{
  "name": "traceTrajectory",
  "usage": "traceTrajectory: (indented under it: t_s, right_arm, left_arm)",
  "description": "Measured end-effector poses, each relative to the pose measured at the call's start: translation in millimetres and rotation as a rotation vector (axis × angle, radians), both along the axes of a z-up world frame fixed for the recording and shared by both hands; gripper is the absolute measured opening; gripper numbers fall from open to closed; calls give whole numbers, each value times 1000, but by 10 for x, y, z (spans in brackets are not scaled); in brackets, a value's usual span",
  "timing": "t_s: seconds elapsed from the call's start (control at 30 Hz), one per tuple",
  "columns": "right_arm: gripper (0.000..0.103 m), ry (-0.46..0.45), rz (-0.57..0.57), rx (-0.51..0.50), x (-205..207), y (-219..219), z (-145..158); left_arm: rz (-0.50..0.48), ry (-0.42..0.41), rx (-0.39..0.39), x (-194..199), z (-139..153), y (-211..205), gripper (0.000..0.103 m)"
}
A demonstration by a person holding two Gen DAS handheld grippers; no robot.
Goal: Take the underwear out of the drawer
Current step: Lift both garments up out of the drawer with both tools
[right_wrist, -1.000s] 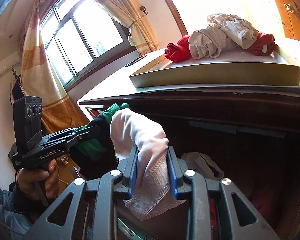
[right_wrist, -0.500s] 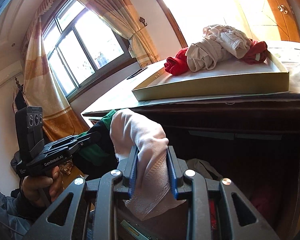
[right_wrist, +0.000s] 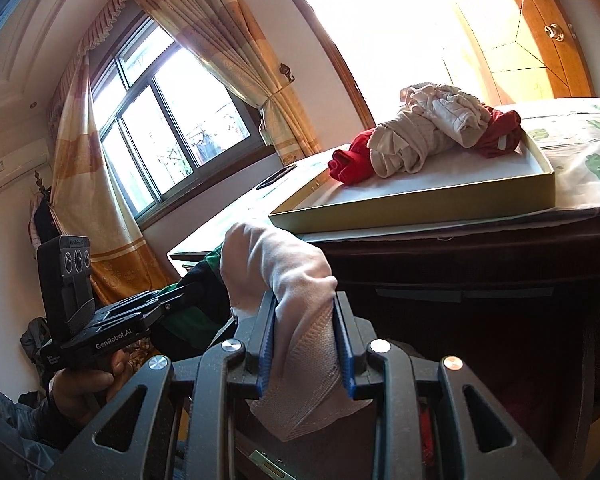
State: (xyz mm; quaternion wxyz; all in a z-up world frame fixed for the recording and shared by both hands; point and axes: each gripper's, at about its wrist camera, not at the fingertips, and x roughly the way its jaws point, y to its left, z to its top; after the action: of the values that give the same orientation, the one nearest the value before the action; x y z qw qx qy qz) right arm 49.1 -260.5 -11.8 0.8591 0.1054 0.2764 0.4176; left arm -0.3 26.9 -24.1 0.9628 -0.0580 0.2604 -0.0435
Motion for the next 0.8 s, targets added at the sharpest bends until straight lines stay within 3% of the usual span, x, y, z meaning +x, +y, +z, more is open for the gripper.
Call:
traceTrajectory:
  t_s: [0.8]
  right_arm:
    - [29, -46, -18, 68, -32, -114, 118]
  left_arm:
    - [0, -109, 24, -53, 237, -53, 14]
